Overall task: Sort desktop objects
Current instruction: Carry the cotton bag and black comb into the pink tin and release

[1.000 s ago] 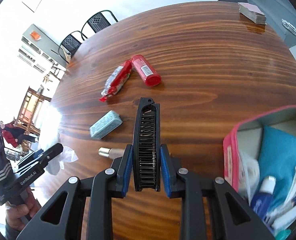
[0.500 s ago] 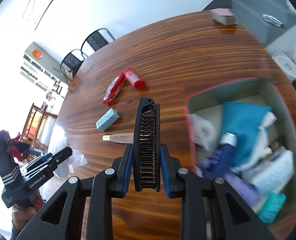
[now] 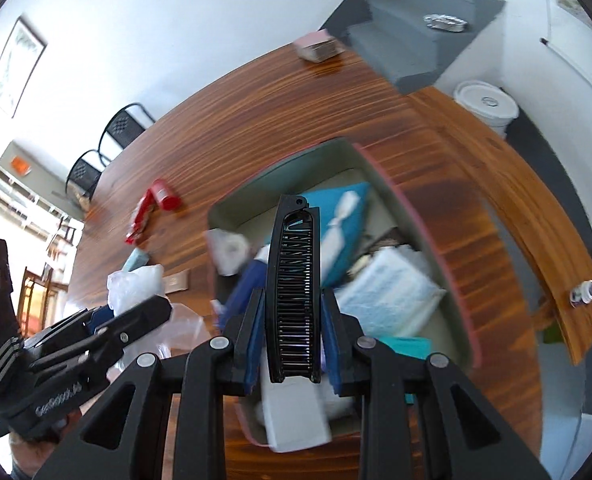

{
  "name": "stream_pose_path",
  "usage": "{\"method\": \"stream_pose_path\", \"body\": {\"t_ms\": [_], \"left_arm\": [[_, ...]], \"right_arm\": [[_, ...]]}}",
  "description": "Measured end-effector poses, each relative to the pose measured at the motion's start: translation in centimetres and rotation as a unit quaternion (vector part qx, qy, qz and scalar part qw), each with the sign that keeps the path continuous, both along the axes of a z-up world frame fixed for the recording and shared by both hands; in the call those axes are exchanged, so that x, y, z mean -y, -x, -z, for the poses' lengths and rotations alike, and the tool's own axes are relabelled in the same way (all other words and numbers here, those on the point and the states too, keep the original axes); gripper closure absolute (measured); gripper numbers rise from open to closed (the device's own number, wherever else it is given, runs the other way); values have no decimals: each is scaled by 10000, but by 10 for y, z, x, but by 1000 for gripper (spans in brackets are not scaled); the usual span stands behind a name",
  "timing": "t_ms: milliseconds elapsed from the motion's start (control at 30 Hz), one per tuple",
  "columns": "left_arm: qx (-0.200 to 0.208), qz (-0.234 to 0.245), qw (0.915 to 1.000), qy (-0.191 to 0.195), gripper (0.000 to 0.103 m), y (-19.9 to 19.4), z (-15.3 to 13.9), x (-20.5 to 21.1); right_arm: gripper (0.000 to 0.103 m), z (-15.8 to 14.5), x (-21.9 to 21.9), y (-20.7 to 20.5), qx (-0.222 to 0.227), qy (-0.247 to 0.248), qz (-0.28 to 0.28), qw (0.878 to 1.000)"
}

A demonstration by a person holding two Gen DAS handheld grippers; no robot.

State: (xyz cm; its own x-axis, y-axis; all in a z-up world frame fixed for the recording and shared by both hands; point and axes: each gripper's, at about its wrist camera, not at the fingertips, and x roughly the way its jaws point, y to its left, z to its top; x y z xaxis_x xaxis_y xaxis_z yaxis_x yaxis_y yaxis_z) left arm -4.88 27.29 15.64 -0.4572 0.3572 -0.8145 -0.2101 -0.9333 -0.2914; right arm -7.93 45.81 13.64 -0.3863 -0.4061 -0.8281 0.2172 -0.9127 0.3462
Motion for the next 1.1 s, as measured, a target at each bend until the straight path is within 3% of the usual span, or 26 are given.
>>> {"method": "stream_pose_path", "body": {"t_ms": [133, 333, 467, 800, 900, 967, 1033, 1100], "left_arm": [[67, 287, 9995, -94, 65, -1, 4, -24], [607, 495, 9962, -382, 59, -2, 20, -34], [500, 323, 9979, -255, 41, -8, 14, -26], [516, 238, 9971, -509, 41, -16, 19, -16], [488, 269, 9962, -673, 31, -19, 18, -15], [403, 285, 9963, -702, 21, -21, 14, -16], [301, 292, 9967, -694, 20, -22, 10, -16], [266, 290, 9969, -679, 20, -23, 9, -17]], "right_arm": [[73, 4, -14, 2, 44, -139, 137, 9998], [73, 12, -21, 10, 87, -122, 195, 9997], [73, 11, -17, 11, 51, -82, 129, 9999], [73, 22, -6, 17, 295, -121, -35, 9995], [73, 25, -4, 18, 366, -84, -54, 9993], [69, 27, -5, 19, 431, -31, -24, 9991], [57, 28, -7, 20, 462, 0, 37, 9989], [52, 27, -8, 19, 419, -10, 72, 9991]]}}
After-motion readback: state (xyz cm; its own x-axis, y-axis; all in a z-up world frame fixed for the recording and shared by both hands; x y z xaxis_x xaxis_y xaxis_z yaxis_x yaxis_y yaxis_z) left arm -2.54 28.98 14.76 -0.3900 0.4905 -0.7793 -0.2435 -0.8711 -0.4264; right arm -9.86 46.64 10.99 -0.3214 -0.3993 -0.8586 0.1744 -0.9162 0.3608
